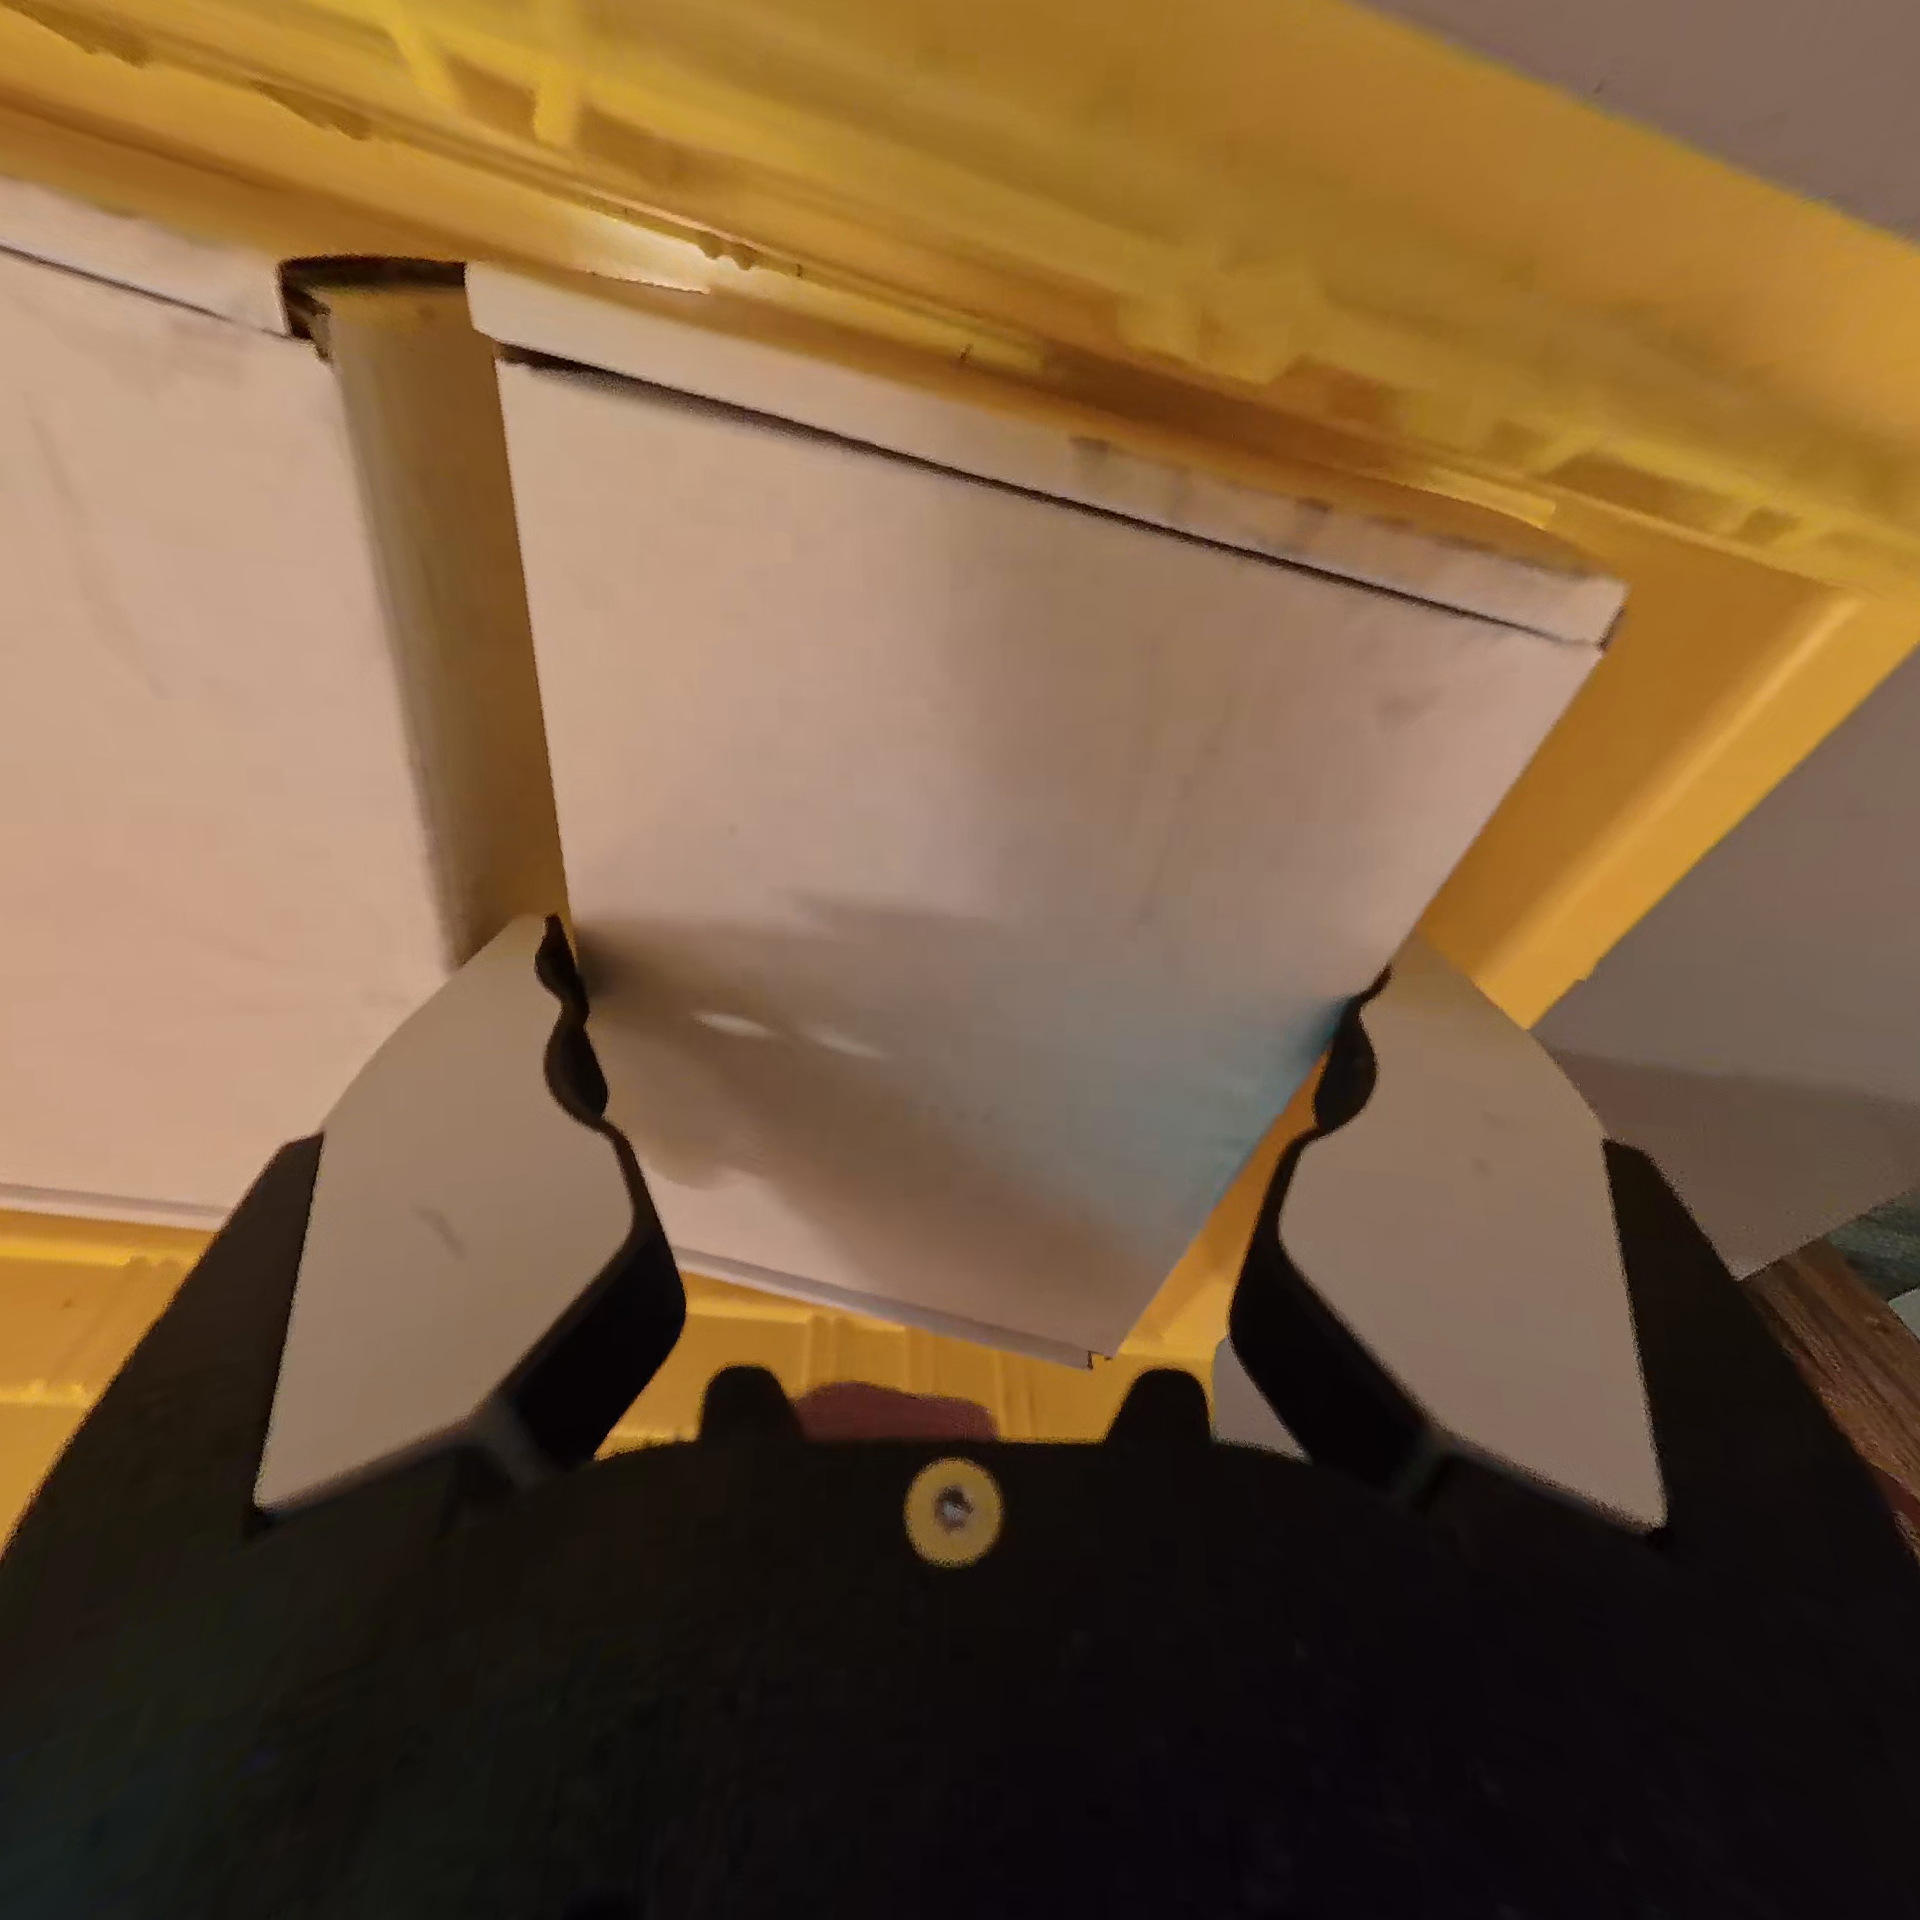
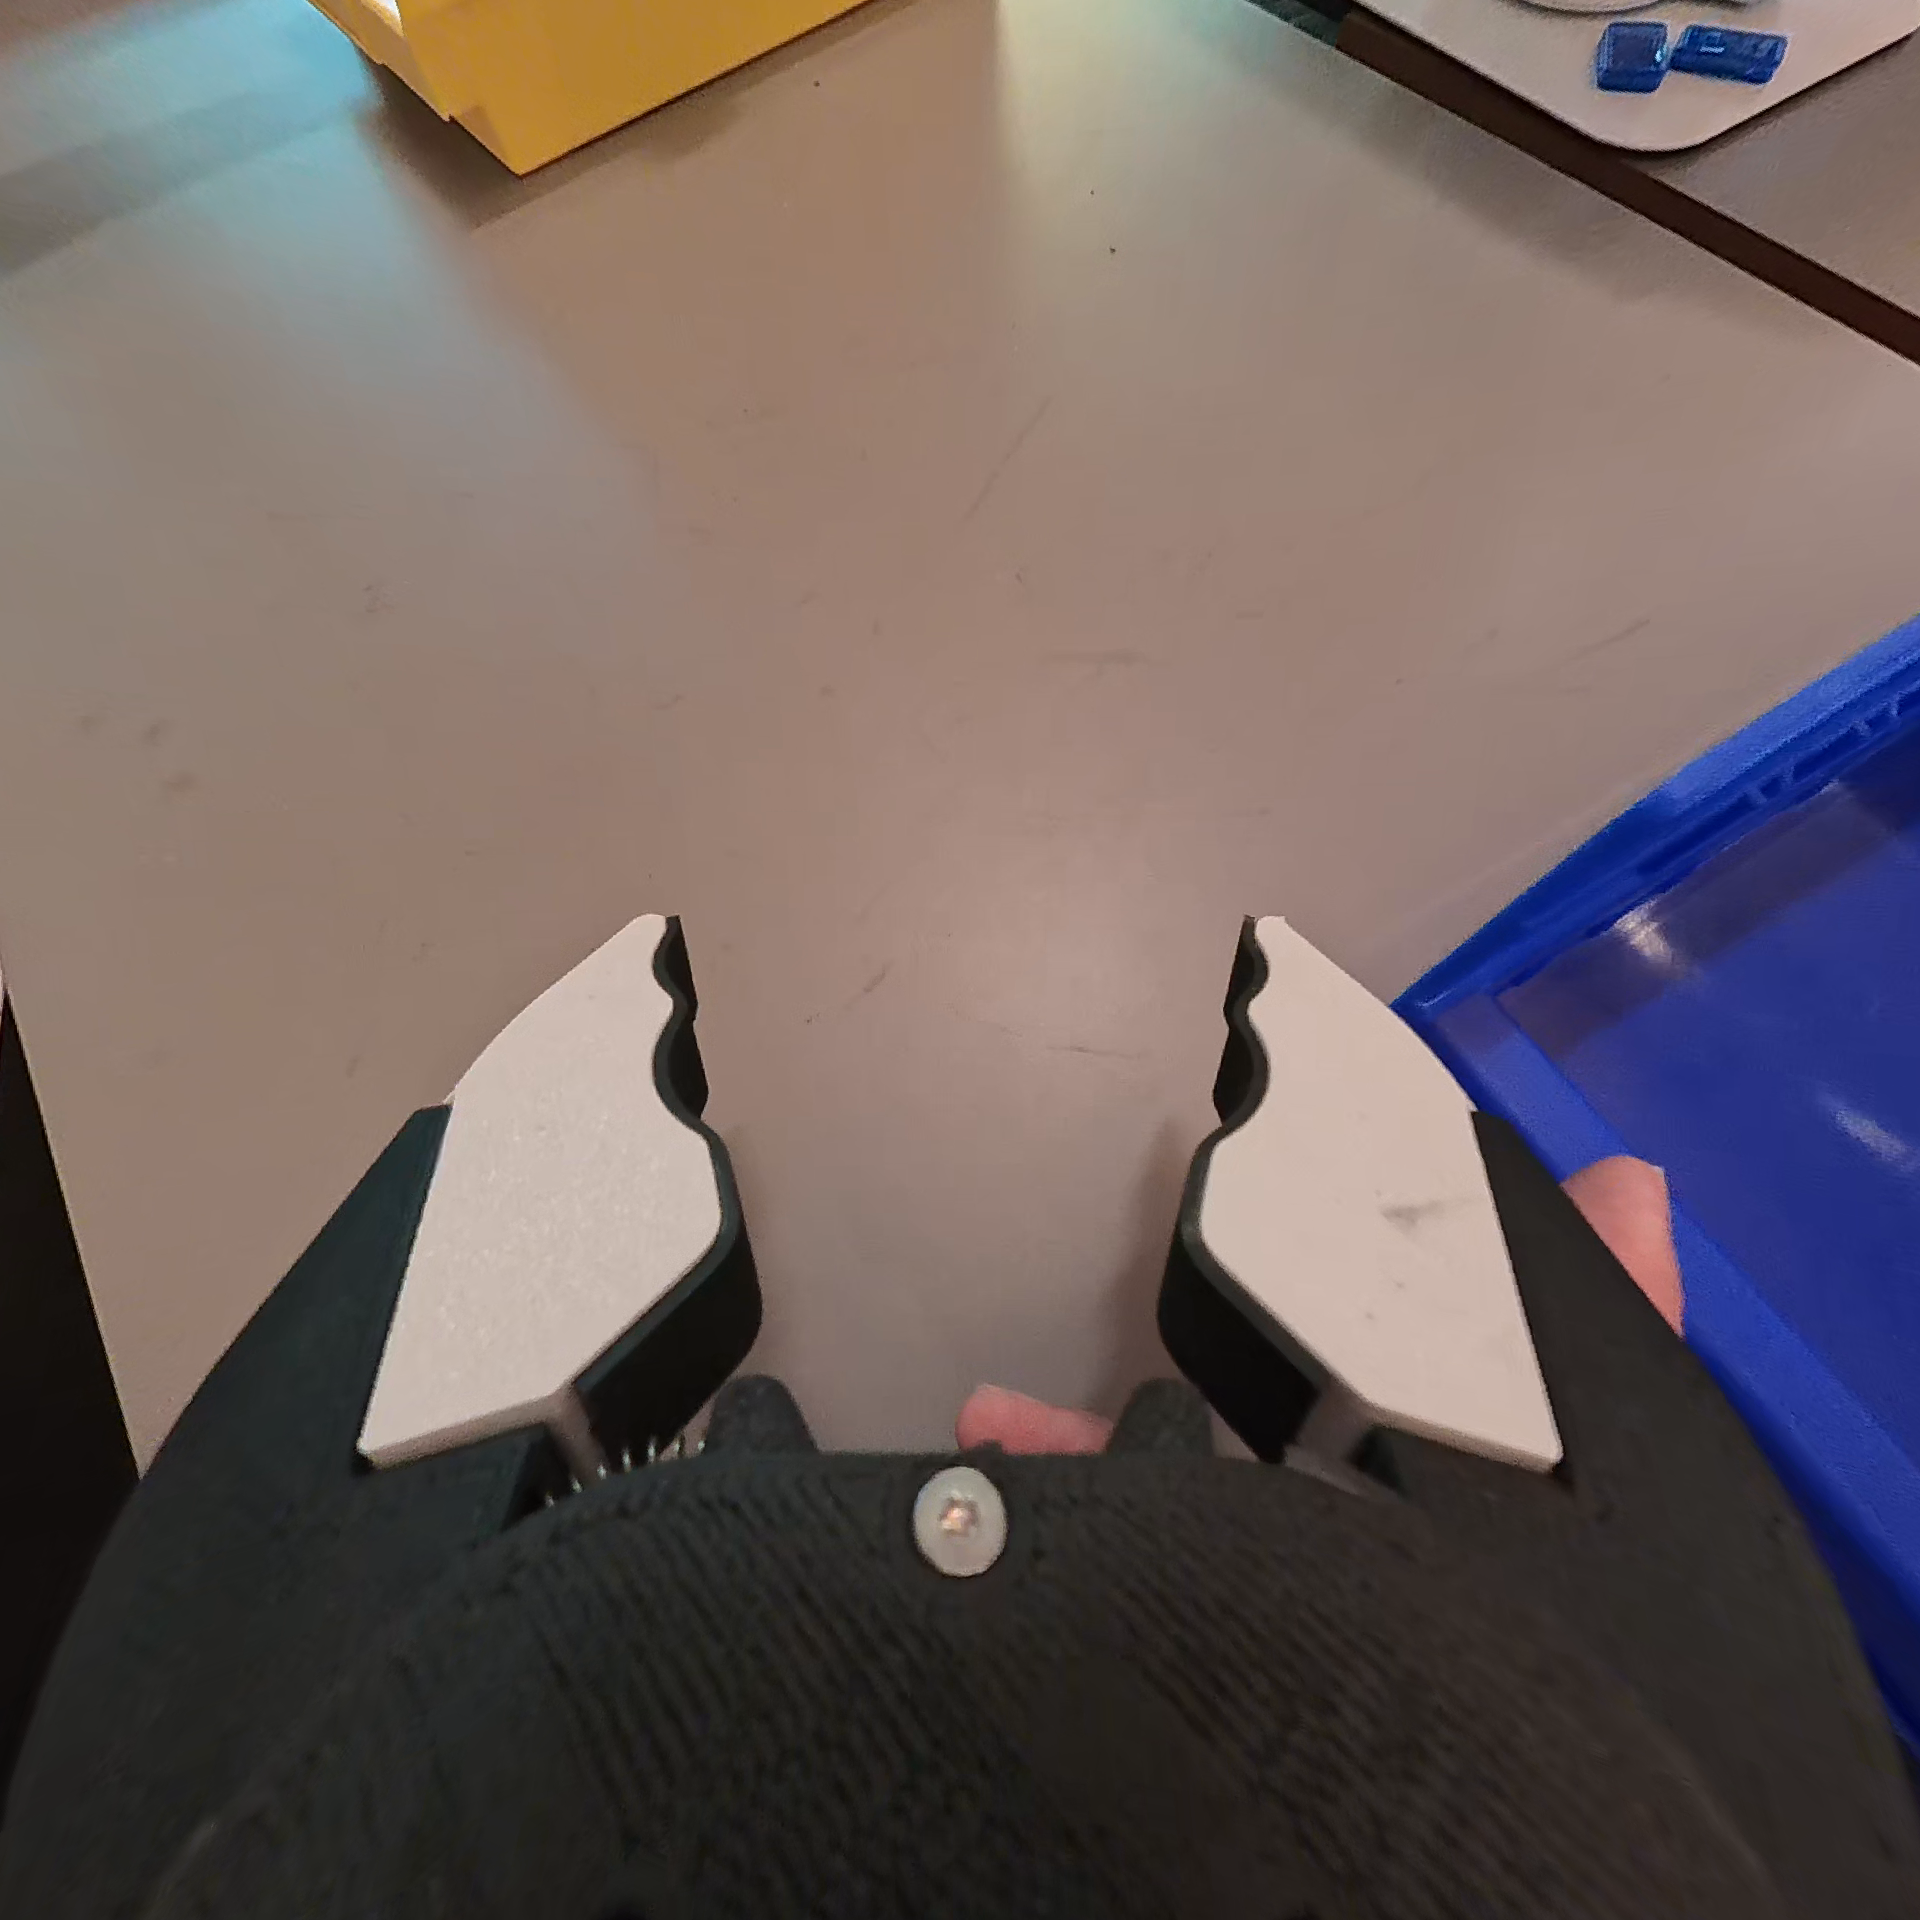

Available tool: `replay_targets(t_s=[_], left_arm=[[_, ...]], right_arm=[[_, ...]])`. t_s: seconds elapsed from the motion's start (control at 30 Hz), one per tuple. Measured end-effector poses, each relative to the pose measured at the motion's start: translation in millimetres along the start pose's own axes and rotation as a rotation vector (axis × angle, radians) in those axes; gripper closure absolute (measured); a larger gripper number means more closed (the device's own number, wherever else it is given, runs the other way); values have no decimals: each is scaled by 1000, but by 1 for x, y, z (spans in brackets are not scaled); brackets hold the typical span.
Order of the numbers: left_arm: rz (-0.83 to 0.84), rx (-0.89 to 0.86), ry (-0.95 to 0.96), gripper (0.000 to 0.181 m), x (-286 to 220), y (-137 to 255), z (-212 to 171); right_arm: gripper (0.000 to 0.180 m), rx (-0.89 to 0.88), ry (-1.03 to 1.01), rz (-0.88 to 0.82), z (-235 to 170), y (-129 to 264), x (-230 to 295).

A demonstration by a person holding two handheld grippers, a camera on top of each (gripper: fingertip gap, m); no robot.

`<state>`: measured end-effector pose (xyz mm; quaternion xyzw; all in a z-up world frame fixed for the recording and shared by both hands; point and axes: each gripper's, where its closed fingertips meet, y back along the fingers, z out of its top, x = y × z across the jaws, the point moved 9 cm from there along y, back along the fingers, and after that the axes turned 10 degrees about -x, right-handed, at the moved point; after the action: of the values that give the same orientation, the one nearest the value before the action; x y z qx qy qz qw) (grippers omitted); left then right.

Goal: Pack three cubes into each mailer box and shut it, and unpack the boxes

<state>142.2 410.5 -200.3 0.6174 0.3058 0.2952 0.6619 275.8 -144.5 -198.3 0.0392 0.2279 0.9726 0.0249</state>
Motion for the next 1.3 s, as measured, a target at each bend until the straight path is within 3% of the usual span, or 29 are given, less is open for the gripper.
replay_targets(t_s=[0.3, 0.53, 0.7, 0.83, 1.03, 1.17, 1.3], left_arm=[[23, -8, -50, 50, -9, 15, -4], [120, -111, -43, 50, -31, 104, 12], [234, -159, -84, 51, -86, 148, 57], [218, -240, -112, 52, -148, 122, 108], [196, -298, -164, 52, -226, 26, 176], [225, -358, -154, 52, -254, -16, 208], [299, -427, -159, 60, -263, -32, 222]], right_arm=[[83, -8, 18, -13, 4, 2, 3], [84, -18, 46, -15, 10, 2, 7], [89, -53, 62, -37, 20, -4, 11], [96, -73, 23, -46, 29, -12, 16], [100, -126, 29, -30, 45, -19, 32], [114, -116, 41, 24, 47, -30, 44], [125, -103, -30, 96, 42, -40, 50]])
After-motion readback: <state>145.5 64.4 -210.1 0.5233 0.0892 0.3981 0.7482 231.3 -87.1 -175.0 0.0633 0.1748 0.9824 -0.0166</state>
